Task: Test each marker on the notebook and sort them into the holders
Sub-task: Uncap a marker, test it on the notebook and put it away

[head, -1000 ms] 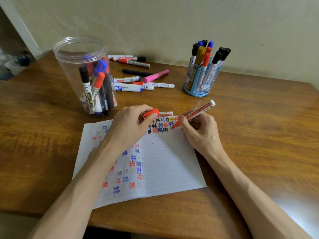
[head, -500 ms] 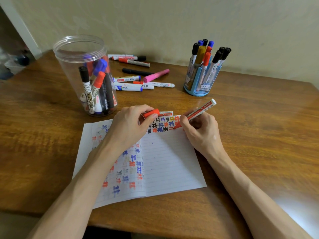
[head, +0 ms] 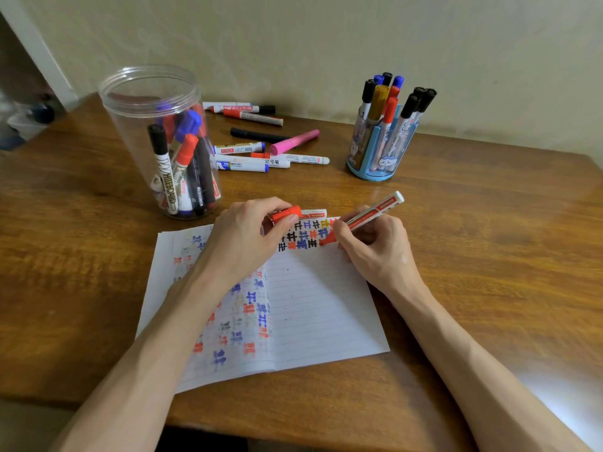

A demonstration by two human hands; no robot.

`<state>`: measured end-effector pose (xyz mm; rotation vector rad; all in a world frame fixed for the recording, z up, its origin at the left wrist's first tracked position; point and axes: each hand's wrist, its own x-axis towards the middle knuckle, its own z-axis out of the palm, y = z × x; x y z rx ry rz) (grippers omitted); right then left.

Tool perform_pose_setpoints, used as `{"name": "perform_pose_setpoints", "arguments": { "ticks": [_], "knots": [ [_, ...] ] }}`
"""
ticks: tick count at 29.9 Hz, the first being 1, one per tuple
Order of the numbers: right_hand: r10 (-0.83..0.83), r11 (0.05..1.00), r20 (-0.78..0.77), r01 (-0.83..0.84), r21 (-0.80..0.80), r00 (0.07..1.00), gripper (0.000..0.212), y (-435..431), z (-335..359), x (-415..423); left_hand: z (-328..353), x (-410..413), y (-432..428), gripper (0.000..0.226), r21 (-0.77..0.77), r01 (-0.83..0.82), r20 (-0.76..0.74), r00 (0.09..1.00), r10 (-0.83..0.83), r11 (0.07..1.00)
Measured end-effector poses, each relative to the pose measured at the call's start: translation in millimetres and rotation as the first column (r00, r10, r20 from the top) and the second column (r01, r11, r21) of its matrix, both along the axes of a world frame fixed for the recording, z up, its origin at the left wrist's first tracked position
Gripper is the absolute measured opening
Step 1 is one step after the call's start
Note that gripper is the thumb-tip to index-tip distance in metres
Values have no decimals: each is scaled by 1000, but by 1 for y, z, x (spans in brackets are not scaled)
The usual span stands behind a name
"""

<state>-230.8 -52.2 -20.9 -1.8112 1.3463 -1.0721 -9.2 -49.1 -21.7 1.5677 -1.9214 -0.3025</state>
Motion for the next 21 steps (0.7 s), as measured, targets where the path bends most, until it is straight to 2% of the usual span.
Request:
{"name": "perform_pose_setpoints", "arguments": {
  "ticks": [6,21],
  "knots": [
    [-68,998,72,68,9,995,9,-3,-1,-3,0,0,0,33,5,6,6,1000,-6,1000],
    [-40,999,-14,40,25,999,15,-3,-3,-2,1,-1,0,34,15,6,8,1000,-6,1000]
  ]
}}
